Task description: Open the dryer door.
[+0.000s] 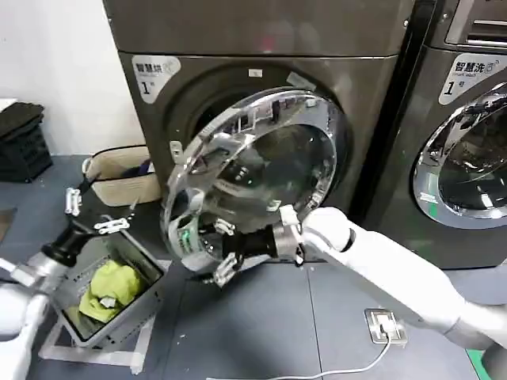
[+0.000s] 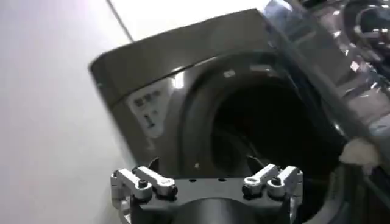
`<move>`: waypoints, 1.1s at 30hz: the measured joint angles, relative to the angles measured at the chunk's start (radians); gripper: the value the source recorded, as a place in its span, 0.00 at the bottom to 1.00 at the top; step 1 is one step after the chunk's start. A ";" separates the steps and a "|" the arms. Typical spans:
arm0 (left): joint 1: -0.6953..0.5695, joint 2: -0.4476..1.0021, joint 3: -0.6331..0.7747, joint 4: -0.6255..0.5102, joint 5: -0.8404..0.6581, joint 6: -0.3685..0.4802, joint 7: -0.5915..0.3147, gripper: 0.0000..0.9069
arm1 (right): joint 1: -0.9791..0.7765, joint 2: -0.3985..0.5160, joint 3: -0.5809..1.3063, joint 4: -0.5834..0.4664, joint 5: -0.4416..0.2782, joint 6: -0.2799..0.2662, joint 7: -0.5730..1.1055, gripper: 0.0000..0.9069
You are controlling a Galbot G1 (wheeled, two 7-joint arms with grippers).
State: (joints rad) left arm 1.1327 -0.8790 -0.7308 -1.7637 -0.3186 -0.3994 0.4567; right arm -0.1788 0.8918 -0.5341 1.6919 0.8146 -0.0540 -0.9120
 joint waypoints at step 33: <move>-0.122 0.116 0.331 -0.016 0.038 -0.038 0.047 1.00 | -0.568 -0.374 0.574 0.297 0.030 0.080 -0.143 1.00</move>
State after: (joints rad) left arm 1.0104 -0.7628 -0.3998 -1.7795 -0.2804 -0.4378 0.5040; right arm -0.7473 0.5179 0.0395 1.9884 0.8450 0.0261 -1.0547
